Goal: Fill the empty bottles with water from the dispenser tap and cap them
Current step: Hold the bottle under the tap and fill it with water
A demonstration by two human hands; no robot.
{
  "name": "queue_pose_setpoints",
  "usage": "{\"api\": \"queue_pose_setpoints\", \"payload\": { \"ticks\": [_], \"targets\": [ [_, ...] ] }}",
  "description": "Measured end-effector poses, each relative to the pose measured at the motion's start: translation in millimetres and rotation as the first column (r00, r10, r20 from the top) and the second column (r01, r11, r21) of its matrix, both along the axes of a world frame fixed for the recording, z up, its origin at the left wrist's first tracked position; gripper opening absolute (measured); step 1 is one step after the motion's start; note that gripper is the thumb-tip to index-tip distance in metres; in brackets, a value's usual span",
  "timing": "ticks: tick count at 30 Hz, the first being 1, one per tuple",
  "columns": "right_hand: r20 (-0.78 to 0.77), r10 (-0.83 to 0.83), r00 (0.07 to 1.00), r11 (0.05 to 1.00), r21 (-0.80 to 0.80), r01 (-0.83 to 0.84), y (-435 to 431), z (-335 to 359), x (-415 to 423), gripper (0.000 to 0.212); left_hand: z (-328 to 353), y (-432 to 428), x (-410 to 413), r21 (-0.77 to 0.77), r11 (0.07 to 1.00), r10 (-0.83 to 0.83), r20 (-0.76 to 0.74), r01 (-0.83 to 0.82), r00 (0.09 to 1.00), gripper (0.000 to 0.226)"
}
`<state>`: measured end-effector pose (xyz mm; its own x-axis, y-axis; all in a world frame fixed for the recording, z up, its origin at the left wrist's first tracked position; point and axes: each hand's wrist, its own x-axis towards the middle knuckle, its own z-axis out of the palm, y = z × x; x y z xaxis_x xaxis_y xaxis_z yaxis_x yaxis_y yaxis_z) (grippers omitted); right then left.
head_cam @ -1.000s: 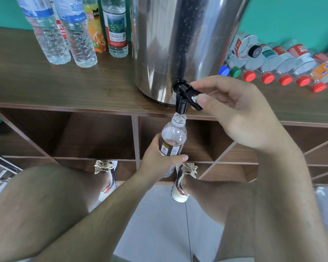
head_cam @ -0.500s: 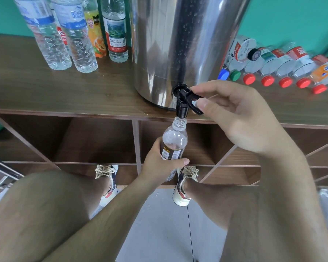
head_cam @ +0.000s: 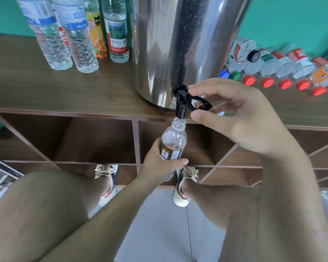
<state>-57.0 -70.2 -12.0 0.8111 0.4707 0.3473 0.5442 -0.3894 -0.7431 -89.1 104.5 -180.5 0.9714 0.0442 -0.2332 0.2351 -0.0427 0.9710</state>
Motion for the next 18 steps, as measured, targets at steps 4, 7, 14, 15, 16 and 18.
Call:
{"api": "queue_pose_setpoints", "payload": {
  "ticks": [4,7,14,15,16,18],
  "targets": [
    [-0.016,-0.009,1.0,1.0,0.004,0.009,-0.3,-0.6,0.4,0.033,0.4,-0.1,-0.1,-0.002,1.0,0.004,-0.005,-0.004,1.0,0.075],
    [-0.025,-0.009,1.0,1.0,0.015,0.009,-0.6,-0.7,0.3,0.032,-0.2,-0.2,-0.2,-0.003,1.0,0.008,0.001,-0.008,1.0,0.072],
    [-0.025,-0.011,1.0,1.0,0.017,0.012,0.4,0.4,-0.4,0.032,0.3,-0.5,-0.4,0.011,1.0,0.001,-0.001,-0.001,1.0,0.076],
    [-0.027,-0.012,1.0,1.0,0.016,0.012,0.3,0.5,-0.7,0.032,0.8,-0.4,-0.3,0.011,1.0,0.001,-0.001,-0.001,1.0,0.075],
    [-0.032,-0.013,0.999,1.0,0.016,0.013,0.3,0.5,-1.0,0.032,1.4,-0.3,-0.3,0.01,1.0,0.001,-0.004,0.0,1.0,0.074],
    [-0.041,-0.015,0.999,1.0,0.017,0.016,0.7,0.9,-1.4,0.032,2.9,-0.7,-0.4,0.01,1.0,0.0,-0.009,0.001,1.0,0.073]
  ]
}}
